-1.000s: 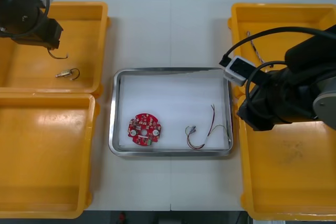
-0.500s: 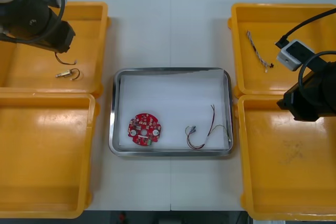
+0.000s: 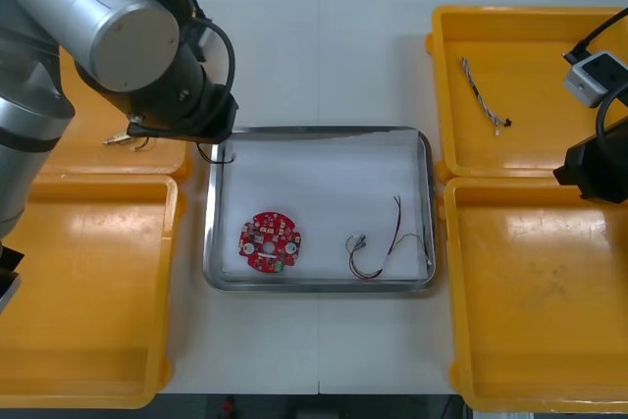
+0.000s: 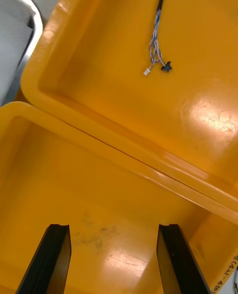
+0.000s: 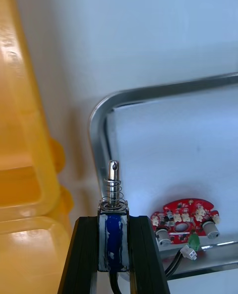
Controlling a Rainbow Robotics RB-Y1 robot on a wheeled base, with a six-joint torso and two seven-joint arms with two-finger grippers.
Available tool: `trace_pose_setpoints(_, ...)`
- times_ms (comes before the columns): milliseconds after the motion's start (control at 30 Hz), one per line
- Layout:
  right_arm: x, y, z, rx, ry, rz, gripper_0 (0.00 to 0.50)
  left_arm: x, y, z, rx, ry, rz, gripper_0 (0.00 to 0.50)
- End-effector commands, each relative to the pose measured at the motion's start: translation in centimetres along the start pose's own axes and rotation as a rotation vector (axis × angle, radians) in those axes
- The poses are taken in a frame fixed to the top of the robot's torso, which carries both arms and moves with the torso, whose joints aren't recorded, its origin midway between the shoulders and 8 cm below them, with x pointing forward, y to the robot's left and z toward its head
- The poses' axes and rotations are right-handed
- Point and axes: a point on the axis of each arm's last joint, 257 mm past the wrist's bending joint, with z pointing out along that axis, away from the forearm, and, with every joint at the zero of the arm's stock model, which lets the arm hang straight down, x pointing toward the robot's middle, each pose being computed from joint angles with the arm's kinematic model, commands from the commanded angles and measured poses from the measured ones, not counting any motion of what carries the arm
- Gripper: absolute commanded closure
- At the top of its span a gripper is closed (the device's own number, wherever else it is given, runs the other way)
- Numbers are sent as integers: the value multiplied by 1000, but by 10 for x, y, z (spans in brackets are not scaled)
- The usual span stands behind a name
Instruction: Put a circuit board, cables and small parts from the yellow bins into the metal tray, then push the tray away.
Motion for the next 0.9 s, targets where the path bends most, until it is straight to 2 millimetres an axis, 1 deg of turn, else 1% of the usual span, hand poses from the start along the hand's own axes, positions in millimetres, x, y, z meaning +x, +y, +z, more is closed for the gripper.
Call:
trace_pose_setpoints(33,-28,-33,-7,26,-24,93,0,13,-39,17,33,1,17,500)
trace_pose_setpoints(133,-46,-40,-5,11,-40,127,0,17,-50,30,39,8,31,500)
trace_pose_setpoints(300,-78,-49,-1,-16,-56,185,0,19,-56,53,41,17,32,500)
trace_pose_setpoints(367,-94,-55,2,-6,-58,212,0,20,-58,65,38,19,33,500)
trace_pose_setpoints(433,-99,-57,8,8,-41,221,0,19,-60,74,36,12,38,500)
trace_pose_setpoints(500,-103,-58,15,23,-15,223,0,18,-61,81,32,0,41,500)
trace_pose_setpoints(567,-100,-57,30,43,32,232,0,19,-64,92,31,-3,40,500)
trace_pose_setpoints(600,-100,-57,32,47,40,235,0,20,-65,94,33,-1,39,500)
trace_pose_setpoints(633,-97,-55,40,47,66,240,0,21,-65,98,34,4,34,500)
trace_pose_setpoints(700,-94,-48,54,26,106,260,0,22,-67,100,35,5,32,500)
trace_pose_setpoints(767,-93,-43,63,10,132,272,0,24,-67,101,37,10,29,500)
trace_pose_setpoints(833,-97,-41,69,1,136,280,0,26,-68,101,36,13,27,493)
trace_pose_setpoints(867,-102,-40,73,-4,130,283,0,26,-68,101,36,14,24,374)
trace_pose_setpoints(900,-108,-39,75,-7,120,288,0,26,-69,102,37,13,23,190)
